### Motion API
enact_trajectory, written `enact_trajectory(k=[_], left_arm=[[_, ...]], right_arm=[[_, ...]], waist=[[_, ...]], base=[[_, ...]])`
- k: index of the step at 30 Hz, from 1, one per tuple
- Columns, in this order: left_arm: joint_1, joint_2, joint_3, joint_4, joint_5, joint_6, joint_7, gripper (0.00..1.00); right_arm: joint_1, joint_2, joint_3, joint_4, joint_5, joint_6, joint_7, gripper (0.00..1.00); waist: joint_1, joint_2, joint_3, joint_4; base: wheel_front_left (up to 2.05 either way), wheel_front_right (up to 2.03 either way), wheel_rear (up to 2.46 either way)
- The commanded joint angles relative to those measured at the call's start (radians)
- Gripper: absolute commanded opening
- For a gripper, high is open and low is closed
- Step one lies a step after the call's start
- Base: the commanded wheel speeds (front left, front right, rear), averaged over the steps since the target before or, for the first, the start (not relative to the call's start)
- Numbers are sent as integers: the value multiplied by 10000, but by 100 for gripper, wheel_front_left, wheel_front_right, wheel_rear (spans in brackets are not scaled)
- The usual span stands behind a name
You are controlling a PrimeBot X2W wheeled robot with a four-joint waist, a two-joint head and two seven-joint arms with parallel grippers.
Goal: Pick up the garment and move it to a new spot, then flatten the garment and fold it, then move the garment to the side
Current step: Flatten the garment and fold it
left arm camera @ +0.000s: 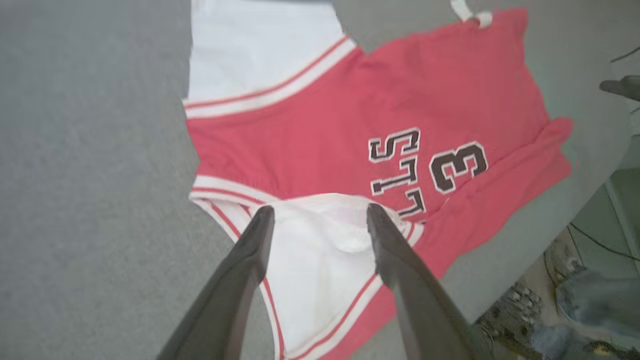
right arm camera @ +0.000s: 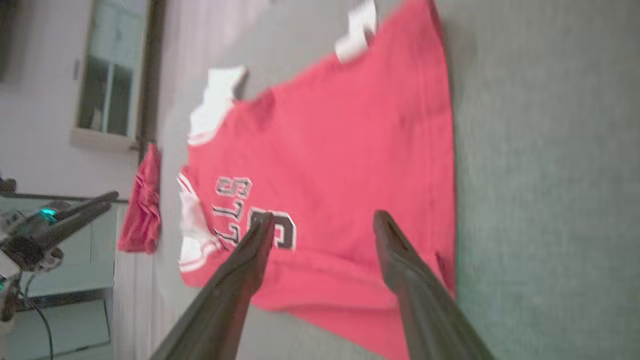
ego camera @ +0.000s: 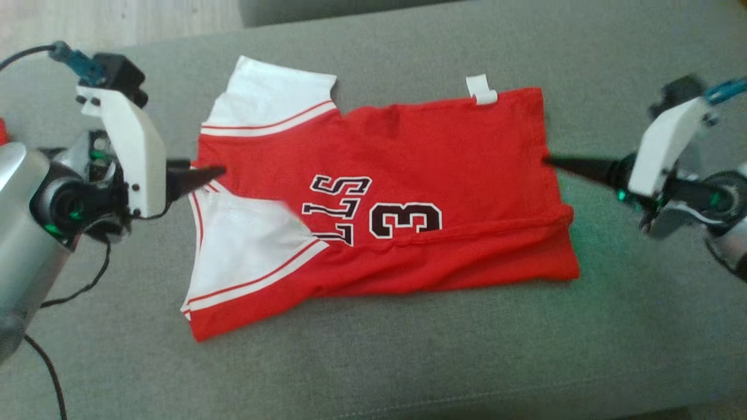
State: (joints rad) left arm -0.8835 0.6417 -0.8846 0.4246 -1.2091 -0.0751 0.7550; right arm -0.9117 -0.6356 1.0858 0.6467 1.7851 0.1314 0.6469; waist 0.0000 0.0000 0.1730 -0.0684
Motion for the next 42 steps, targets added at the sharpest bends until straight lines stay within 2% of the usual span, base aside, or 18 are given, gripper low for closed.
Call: enact_trajectory(k=[1,4,7,9,12,15,18,20,21,22,24,27,30,33,42], left_arm=[[-453,304,727,-140,247,-142,-731,100],[-204,221,1013,-174,746,-198,-2431,100],[268,158,1405,-452,1097,90,-4104,100],[688,200,1655,-813,1444,543,-5237,100],[1619,44,2227,-1561,1559,1415,-6956,100],[2660,167,2483,-2322,2273,2288,-8693,100],[3778,116,2771,-2880,2698,3085,-9831,100],[4463,106,2924,-3315,3190,3501,-10075,100],[4805,74,2992,-3565,3424,3559,-10124,100],[4805,74,2992,-3565,3424,3559,-10124,100],[5555,-74,3394,-3944,3910,3967,-10156,100],[6701,-517,3839,-4405,4580,4322,-10163,100],[7471,-834,3852,-4317,5110,4480,-10165,100],[7796,-1004,3662,-3781,5266,4510,-10120,100],[7175,-1451,2729,-2078,4684,3852,-8030,100]], right_arm=[[74,-495,-366,-519,-99,-7,-724,100],[601,-909,-815,-1458,-429,-7,-2359,100],[1264,-1338,-1216,-2399,-922,-7,-4199,100],[1633,-1607,-1361,-2866,-1715,-7,-5724,100],[2220,-1751,-1554,-2926,-2971,-7,-8073,100],[2835,-1548,-1974,-2675,-3987,-7,-8981,100],[3484,-1018,-3452,-2322,-5339,-7,-9076,100],[4252,-324,-4939,-2260,-6376,-7,-9080,100],[4709,67,-5578,-2267,-7030,-7,-9081,100],[4709,67,-5578,-2267,-7030,-7,-9081,100],[5732,927,-6524,-2278,-8234,-7,-9083,100],[6943,1993,-7383,-2190,-9958,-7,-9084,100],[7630,2817,-7937,-2110,-11110,-7,-8912,100],[7808,3357,-8350,-2008,-12033,-7,-8249,100],[7245,4516,-9383,-1219,-13485,-7,-5963,100]], waist=[[0,0,-337,111],[0,0,-660,205],[0,0,-904,297],[0,0,-1018,314],[0,0,-1144,357],[0,0,-1204,340],[0,0,-1272,306],[0,0,-1331,299],[0,0,-1353,278],[0,0,-1353,278],[0,0,-1370,256],[0,0,-1342,299],[0,0,-1243,343],[0,0,-1131,375],[0,0,-887,468]], base=[[0,0,0],[0,0,0],[0,0,0],[0,0,0],[0,0,0],[0,0,0],[0,0,0],[0,0,0],[0,0,0],[0,0,0],[0,0,0],[0,0,0],[0,0,0],[0,0,0],[0,0,0]])
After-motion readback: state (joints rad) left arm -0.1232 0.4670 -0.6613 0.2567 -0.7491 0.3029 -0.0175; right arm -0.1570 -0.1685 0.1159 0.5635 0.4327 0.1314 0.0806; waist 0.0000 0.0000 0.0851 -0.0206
